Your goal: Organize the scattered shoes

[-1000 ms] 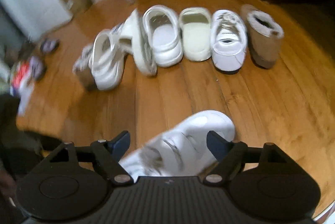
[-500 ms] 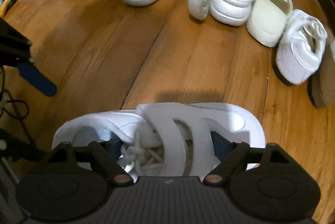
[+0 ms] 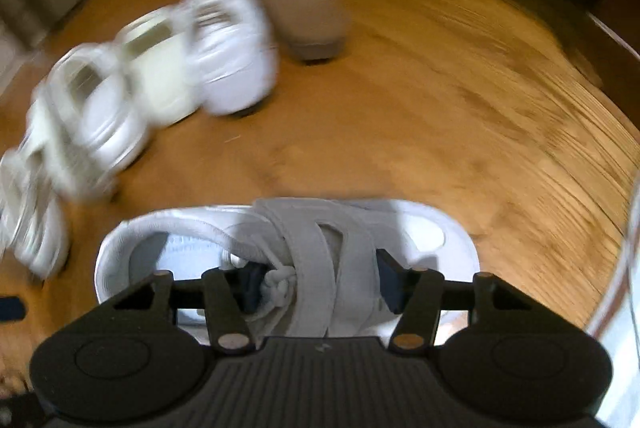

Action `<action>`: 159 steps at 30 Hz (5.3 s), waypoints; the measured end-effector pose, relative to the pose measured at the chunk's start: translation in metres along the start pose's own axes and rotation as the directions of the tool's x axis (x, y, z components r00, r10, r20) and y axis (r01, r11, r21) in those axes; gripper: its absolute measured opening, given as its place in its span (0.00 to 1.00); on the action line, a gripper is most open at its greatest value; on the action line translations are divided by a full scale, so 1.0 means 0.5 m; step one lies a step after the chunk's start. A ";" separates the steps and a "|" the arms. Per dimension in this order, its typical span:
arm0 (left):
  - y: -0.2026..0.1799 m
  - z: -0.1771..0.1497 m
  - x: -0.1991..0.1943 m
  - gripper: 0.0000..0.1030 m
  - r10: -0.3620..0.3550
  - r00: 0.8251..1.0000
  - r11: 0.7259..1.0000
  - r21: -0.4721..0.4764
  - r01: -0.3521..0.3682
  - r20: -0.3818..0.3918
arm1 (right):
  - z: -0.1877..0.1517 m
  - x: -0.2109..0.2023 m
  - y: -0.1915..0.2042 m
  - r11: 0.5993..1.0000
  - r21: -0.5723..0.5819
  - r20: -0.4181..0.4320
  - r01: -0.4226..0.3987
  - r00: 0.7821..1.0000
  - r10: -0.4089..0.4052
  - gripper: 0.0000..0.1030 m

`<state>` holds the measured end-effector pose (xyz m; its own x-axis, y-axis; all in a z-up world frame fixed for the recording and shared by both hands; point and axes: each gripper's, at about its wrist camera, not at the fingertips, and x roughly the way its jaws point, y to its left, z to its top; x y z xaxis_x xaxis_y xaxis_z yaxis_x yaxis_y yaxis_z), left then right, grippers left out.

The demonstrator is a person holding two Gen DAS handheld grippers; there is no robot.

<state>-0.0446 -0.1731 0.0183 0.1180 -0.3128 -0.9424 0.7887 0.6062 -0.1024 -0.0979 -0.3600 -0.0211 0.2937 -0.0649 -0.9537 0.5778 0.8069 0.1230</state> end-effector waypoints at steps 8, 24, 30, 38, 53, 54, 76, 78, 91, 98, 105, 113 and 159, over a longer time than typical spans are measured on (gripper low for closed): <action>0.008 0.086 0.081 0.75 -0.195 0.981 0.967 -0.167 0.192 0.001 | 0.029 0.001 -0.109 0.973 0.230 0.020 -0.015 1.000 0.010 0.72; 0.016 0.058 0.193 0.76 -0.365 0.921 0.728 -0.577 0.371 0.132 | -0.096 -0.013 -0.093 0.675 -0.726 0.255 0.132 0.963 0.086 0.89; 0.035 0.041 0.207 0.76 -0.337 0.939 0.756 -0.574 0.316 0.073 | -0.114 0.059 -0.031 0.608 -0.777 0.241 0.166 0.970 0.042 0.90; 0.015 0.064 0.235 0.76 -0.412 0.902 0.727 -0.551 0.409 0.125 | -0.099 0.104 -0.051 0.675 -0.726 0.244 0.129 0.967 0.077 0.80; -0.091 0.164 0.233 0.76 -0.376 0.918 0.841 -0.370 0.395 0.127 | 0.078 0.089 -0.243 0.864 -0.420 0.347 0.279 0.929 -0.131 0.80; -0.099 0.169 0.237 0.76 -0.362 0.924 0.849 -0.367 0.380 0.122 | 0.089 0.098 -0.253 0.866 -0.411 0.351 0.285 0.926 -0.138 0.82; 0.127 0.189 0.190 0.65 0.227 0.941 0.785 -0.619 -0.025 0.250 | 0.036 0.069 -0.122 0.888 -0.072 0.238 -0.455 0.856 0.458 0.29; 0.142 0.211 0.200 0.32 0.290 0.929 0.783 -0.615 -0.093 0.228 | 0.042 0.085 -0.097 0.882 -0.076 0.235 -0.465 0.851 0.470 0.29; 0.183 0.336 0.310 0.37 0.402 0.897 0.816 -0.515 -0.262 0.181 | 0.033 0.098 -0.065 0.873 -0.048 0.179 -0.486 0.855 0.486 0.33; 0.188 0.378 0.354 0.20 0.451 0.856 0.821 -0.493 -0.288 0.251 | 0.013 0.106 -0.078 0.881 -0.021 0.142 -0.472 0.871 0.470 0.41; 0.162 0.336 0.322 0.15 0.420 0.864 0.787 -0.585 -0.195 0.277 | -0.009 0.079 -0.115 0.919 -0.054 0.134 -0.391 0.909 0.395 0.53; 0.062 0.196 0.243 0.15 0.320 0.892 0.799 -0.598 -0.073 0.319 | -0.029 0.035 -0.102 0.935 -0.176 0.089 -0.308 0.941 0.327 0.53; 0.014 -0.163 0.130 0.82 -0.124 0.981 0.654 -0.731 0.195 0.151 | -0.014 0.150 0.160 0.441 -0.888 -0.013 -0.130 0.966 0.259 0.60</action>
<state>-0.0807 -0.1295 -0.0695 0.1090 -0.4922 -0.8637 0.0980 0.8699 -0.4834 -0.0348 -0.2962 -0.0847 0.4235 0.1537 -0.8928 -0.4598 0.8856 -0.0657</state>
